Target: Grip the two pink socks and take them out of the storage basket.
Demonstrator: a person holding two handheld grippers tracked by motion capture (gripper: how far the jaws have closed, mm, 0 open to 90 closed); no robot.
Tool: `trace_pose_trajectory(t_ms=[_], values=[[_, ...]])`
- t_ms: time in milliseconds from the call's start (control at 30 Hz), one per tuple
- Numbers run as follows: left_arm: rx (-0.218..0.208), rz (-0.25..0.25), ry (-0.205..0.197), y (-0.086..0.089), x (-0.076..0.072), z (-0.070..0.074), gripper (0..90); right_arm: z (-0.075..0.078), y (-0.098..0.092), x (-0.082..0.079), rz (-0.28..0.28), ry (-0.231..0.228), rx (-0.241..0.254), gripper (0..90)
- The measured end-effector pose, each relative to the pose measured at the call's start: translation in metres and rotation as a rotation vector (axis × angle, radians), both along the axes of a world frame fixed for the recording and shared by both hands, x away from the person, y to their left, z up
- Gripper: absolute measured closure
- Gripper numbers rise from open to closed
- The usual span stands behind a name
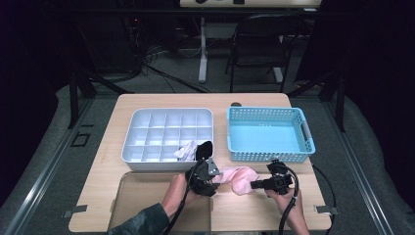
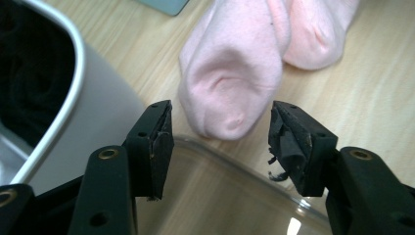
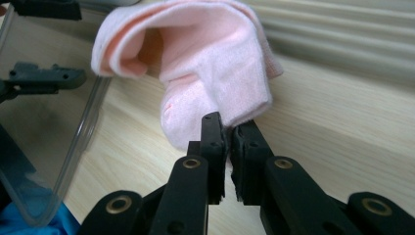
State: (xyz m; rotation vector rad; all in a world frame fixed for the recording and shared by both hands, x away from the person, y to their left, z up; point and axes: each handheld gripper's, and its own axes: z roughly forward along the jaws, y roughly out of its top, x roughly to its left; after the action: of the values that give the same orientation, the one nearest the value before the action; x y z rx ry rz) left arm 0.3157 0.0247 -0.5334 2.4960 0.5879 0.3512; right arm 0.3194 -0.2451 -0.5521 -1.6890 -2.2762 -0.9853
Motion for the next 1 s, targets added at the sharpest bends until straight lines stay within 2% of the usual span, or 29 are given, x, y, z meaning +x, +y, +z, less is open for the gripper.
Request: trace_pose_trajectory(t_ms=[67,133,167,200,233,267,300,367,467,533,567,633,733,800,900,967,1000], values=[[0.0,-0.015,-0.011,-0.003,-0.004,0.0,41.7,0.0,-0.009,0.0,-0.003,0.017,-0.003,83.9],[-0.006,-0.033,-0.012,-0.007,-0.007,0.0,41.7,0.0,-0.016,-0.001,-0.06,0.011,-0.002,82.5],[-0.011,-0.044,-0.025,-0.01,-0.009,-0.001,41.5,0.0,-0.02,0.0,-0.044,0.021,-0.015,80.6],[-0.017,-0.066,-0.02,-0.012,-0.011,-0.001,41.6,0.0,-0.023,0.0,-0.065,0.016,-0.014,79.3],[-0.018,-0.073,-0.038,-0.014,-0.014,-0.002,42.5,0.0,-0.024,0.0,-0.079,0.016,-0.026,77.2],[-0.029,-0.082,-0.036,-0.017,-0.016,-0.004,42.7,0.001,-0.025,0.0,-0.085,0.012,-0.032,73.1],[-0.032,-0.097,-0.034,-0.02,-0.018,-0.005,43.0,0.001,-0.026,0.0,-0.097,-0.002,-0.022,73.1],[-0.021,-0.116,-0.045,-0.025,-0.022,-0.007,43.1,0.003,-0.024,0.0,-0.101,-0.019,-0.059,68.4],[-0.009,-0.146,-0.056,-0.031,-0.027,-0.009,43.3,0.008,-0.019,-0.003,-0.119,-0.084,-0.087,67.3],[0.006,-0.156,-0.067,-0.034,-0.029,-0.01,44.1,0.014,-0.015,-0.006,-0.109,-0.116,-0.086,67.0],[0.002,-0.159,-0.066,-0.035,-0.029,-0.011,45.1,0.017,-0.011,-0.008,-0.098,-0.139,-0.105,67.3],[0.021,-0.17,-0.081,-0.038,-0.03,-0.012,46.7,0.02,-0.005,-0.011,-0.088,-0.172,-0.121,67.3],[0.045,-0.193,-0.074,-0.043,-0.029,-0.013,49.0,0.026,0.003,-0.015,-0.095,-0.226,-0.191,66.8],[0.061,-0.191,-0.078,-0.047,-0.028,-0.015,50.3,0.03,0.004,-0.017,-0.11,-0.244,-0.236,66.3],[0.087,-0.193,-0.051,-0.051,-0.023,-0.018,54.1,0.029,0.003,-0.017,-0.095,-0.232,-0.211,65.7],[0.1,-0.196,-0.05,-0.054,-0.022,-0.019,54.1,0.023,0.007,-0.015,-0.054,-0.197,-0.154,64.8],[0.101,-0.198,-0.04,-0.055,-0.021,-0.02,54.1,0.019,0.01,-0.014,-0.035,-0.178,-0.158,64.1]])
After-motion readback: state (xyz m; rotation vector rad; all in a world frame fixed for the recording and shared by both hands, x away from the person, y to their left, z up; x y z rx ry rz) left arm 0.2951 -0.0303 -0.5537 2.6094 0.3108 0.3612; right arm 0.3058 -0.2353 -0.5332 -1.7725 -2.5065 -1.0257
